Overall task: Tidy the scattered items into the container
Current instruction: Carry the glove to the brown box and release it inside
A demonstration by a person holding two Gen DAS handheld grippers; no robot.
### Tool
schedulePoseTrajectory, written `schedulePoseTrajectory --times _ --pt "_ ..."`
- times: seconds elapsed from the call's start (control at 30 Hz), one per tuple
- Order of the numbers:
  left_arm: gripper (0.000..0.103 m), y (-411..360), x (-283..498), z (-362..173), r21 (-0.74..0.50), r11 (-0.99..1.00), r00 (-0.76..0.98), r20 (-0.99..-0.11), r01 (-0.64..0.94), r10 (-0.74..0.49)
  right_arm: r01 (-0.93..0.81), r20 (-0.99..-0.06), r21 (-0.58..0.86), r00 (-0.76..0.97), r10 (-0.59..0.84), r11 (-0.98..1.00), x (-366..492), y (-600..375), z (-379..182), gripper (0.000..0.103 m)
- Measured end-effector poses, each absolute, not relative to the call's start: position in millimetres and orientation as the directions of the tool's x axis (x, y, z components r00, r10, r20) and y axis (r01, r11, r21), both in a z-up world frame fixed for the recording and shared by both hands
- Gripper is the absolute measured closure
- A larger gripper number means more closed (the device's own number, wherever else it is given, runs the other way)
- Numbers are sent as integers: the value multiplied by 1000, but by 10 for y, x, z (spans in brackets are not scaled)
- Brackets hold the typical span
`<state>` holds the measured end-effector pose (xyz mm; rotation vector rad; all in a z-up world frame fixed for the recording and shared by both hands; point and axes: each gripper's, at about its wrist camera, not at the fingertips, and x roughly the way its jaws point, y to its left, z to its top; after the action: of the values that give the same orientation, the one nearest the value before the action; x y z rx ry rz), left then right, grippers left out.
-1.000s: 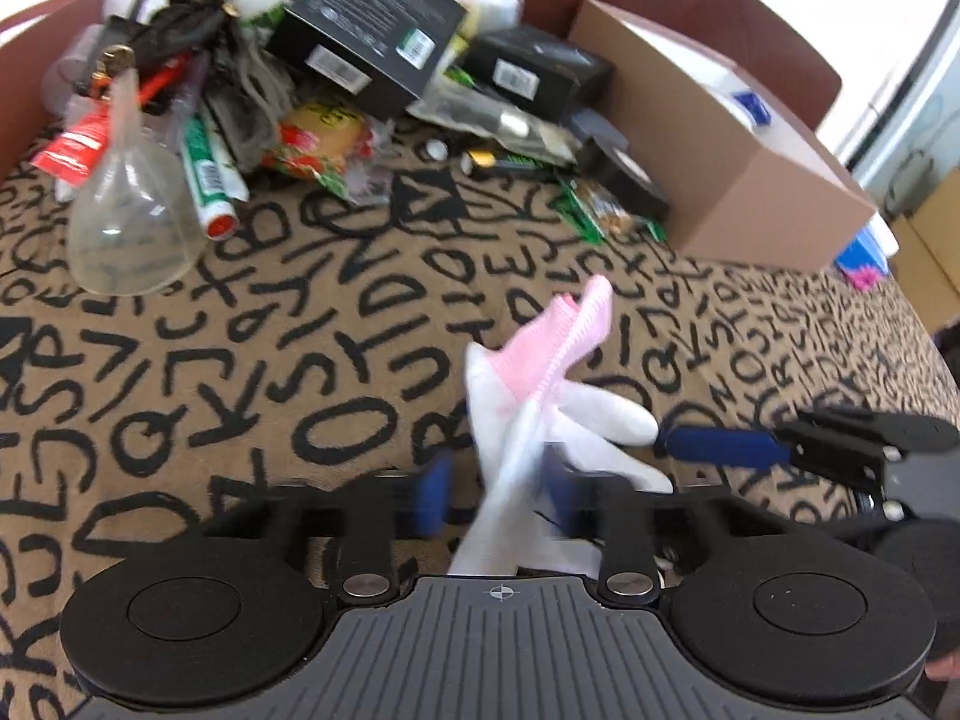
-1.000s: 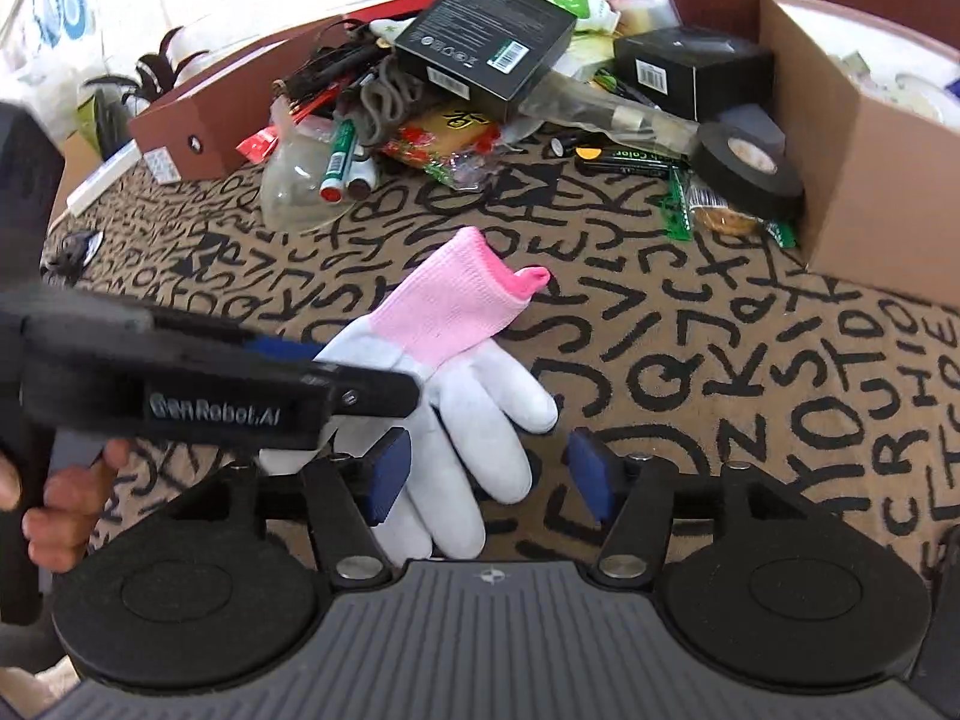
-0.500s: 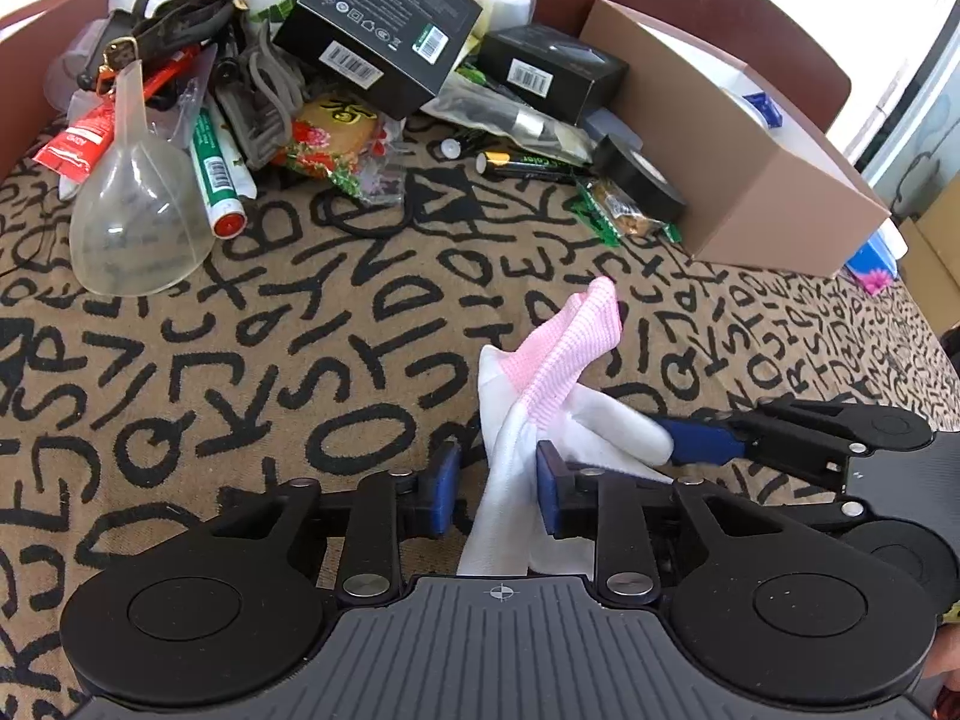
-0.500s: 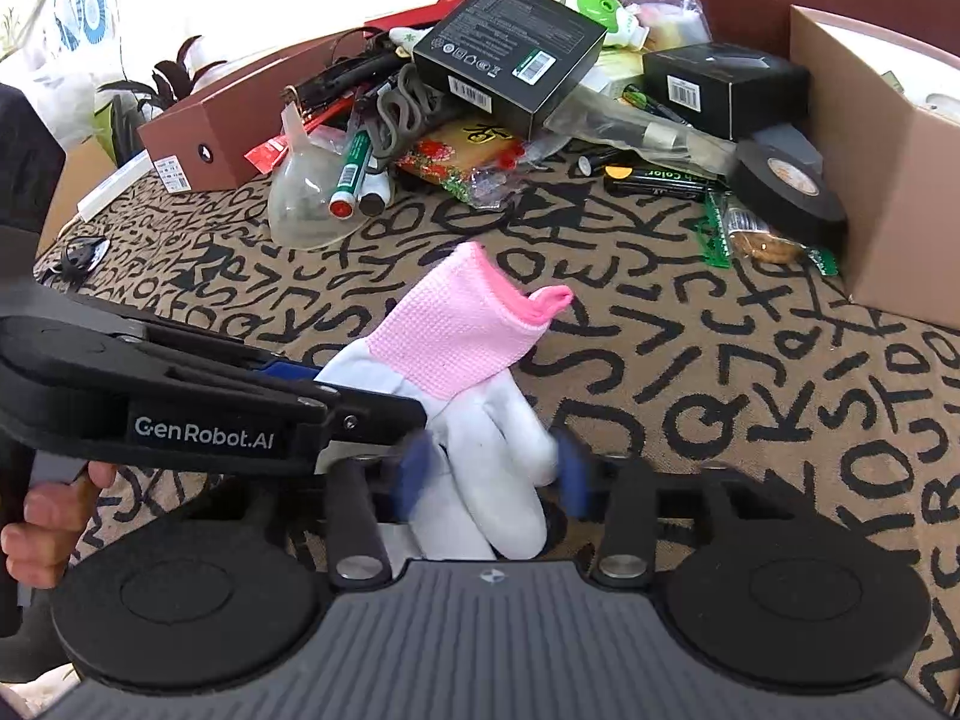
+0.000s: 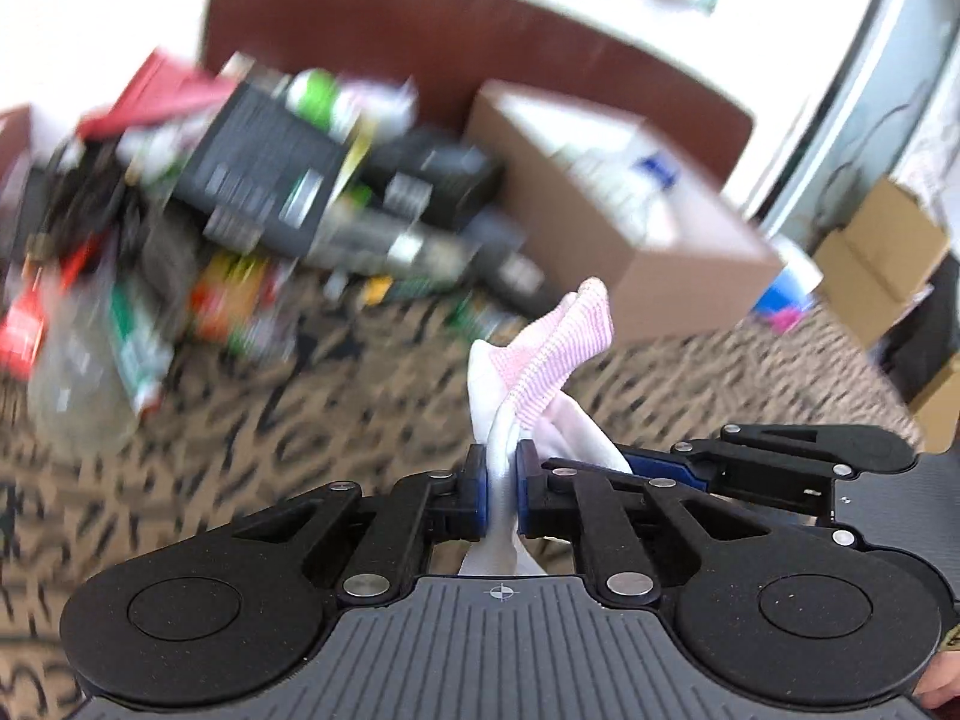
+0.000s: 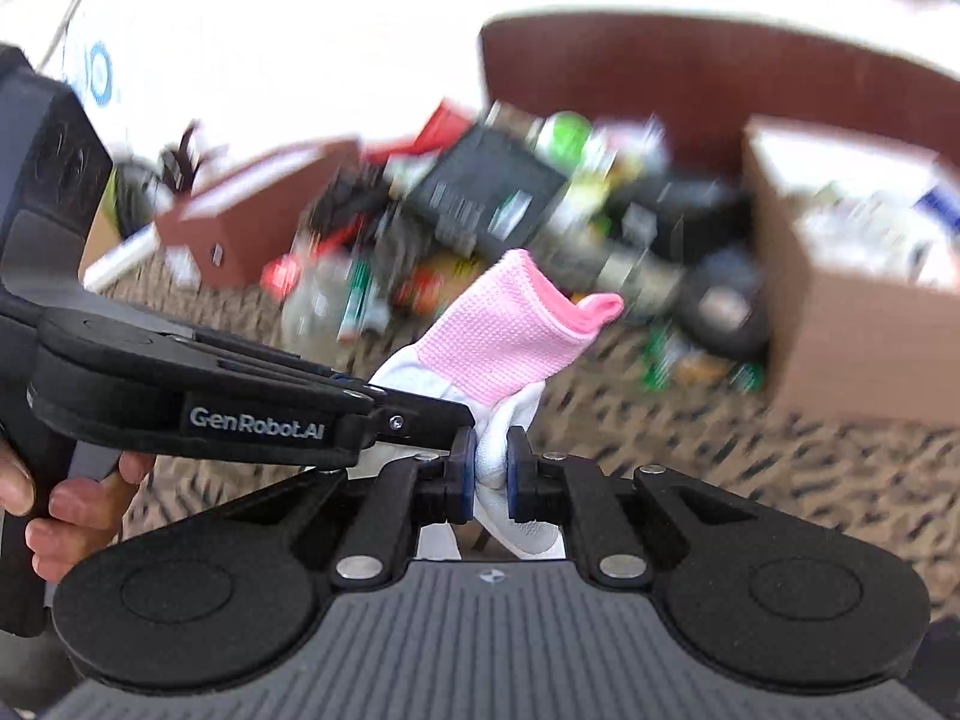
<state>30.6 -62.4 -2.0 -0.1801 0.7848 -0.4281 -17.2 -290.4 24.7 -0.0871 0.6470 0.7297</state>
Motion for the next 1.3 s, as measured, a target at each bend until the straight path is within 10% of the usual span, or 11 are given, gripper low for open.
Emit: schedulePoseTrajectory --times 0.7,1.1,1.23,1.3 --pt "99 -1895 1731 1222 -291 814 708 -402 503 -581 -428 -309 49 853 421 902 1212 -3749 1382 91" --pt "91 -2333 2572 240 -328 813 611 -539 481 -579 -394 -475 59 797 373 917 1998 -3895 488 91" --pt "68 -2340 2662 81 -305 835 608 -578 458 -545 -372 -512 68 784 352 926 2081 -3970 308 84" --pt "40 -2317 2681 57 -288 854 626 -585 433 -515 -360 -515 61 788 338 931 2089 -3992 275 70"
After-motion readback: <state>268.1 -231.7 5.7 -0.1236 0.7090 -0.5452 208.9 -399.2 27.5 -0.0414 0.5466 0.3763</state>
